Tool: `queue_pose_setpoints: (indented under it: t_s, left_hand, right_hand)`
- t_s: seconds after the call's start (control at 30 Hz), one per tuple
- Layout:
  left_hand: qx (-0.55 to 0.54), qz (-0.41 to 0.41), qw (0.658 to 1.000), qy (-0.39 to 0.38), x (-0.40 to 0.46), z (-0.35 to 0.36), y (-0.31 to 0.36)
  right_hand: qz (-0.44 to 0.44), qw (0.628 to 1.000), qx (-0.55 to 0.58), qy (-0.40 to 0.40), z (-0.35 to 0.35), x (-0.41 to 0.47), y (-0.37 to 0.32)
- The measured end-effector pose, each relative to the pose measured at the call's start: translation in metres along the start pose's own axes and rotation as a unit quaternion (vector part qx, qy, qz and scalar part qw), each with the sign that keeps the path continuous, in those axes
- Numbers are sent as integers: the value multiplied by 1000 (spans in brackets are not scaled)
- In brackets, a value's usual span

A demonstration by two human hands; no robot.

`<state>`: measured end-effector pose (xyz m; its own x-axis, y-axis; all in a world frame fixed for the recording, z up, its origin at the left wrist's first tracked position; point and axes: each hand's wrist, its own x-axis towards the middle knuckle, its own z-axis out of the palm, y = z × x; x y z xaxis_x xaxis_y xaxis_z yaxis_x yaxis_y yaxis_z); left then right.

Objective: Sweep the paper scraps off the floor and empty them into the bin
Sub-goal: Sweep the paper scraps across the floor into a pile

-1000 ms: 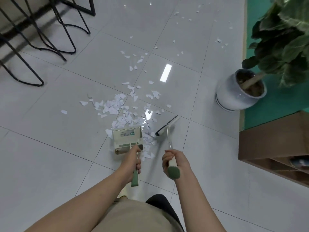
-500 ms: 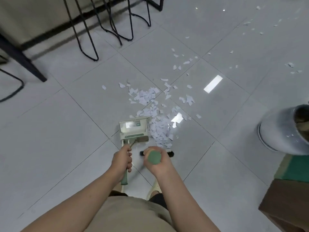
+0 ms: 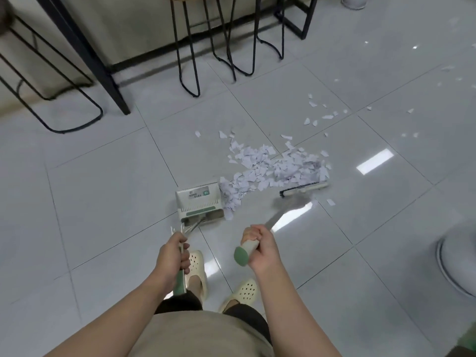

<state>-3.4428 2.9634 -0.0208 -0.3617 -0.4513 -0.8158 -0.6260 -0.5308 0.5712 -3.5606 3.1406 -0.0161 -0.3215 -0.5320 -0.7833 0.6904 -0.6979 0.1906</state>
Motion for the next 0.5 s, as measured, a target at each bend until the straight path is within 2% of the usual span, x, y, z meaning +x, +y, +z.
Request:
queue_pose_setpoints:
  t_s: [0.07, 0.23, 0.37, 0.5]
  left_hand:
    - [-12, -2, 1000, 12, 0, 3, -5]
    - [-28, -5, 999, 45, -4, 9, -17]
    - [-58, -13, 997, 57, -6, 6, -19]
    - [-69, -18, 996, 59, -5, -2, -20]
  right_hand:
    - [-19, 997, -54, 44, 10, -6, 5]
    - [-42, 976, -196, 87, 15, -27, 6]
    - [-12, 963, -251, 101, 9, -35, 16]
    - [19, 925, -361, 116, 3, -36, 35]
